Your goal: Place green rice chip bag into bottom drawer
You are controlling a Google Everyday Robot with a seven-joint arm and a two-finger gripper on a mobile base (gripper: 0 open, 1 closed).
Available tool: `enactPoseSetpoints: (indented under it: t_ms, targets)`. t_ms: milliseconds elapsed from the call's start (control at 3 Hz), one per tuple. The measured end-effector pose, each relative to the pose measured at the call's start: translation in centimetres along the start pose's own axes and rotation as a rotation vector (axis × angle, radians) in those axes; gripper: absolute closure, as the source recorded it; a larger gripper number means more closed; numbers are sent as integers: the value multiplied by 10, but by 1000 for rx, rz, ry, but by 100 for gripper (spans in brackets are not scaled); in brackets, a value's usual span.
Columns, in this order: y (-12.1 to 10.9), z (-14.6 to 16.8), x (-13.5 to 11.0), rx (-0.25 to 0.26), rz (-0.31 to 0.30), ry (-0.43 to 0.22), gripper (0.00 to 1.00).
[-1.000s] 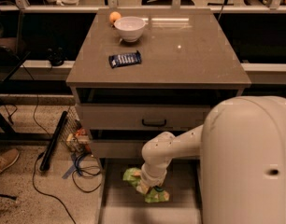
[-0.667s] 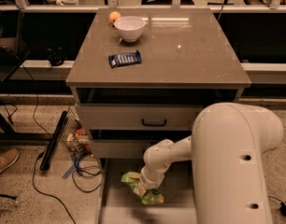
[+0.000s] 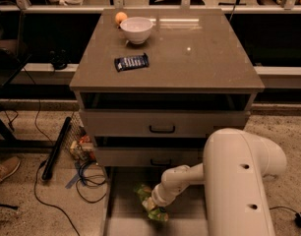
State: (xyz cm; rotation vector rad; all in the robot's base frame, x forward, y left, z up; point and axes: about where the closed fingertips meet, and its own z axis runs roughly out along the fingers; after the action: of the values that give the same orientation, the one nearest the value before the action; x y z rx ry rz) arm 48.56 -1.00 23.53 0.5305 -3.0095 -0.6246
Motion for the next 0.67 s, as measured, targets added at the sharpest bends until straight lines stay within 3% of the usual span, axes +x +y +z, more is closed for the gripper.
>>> enactPoseSetpoints:
  t_ms: [333,667]
  targets:
    - [-13,29,-4,-19,59,-38,36]
    - [-25,38,-7,-28,92,-74,13]
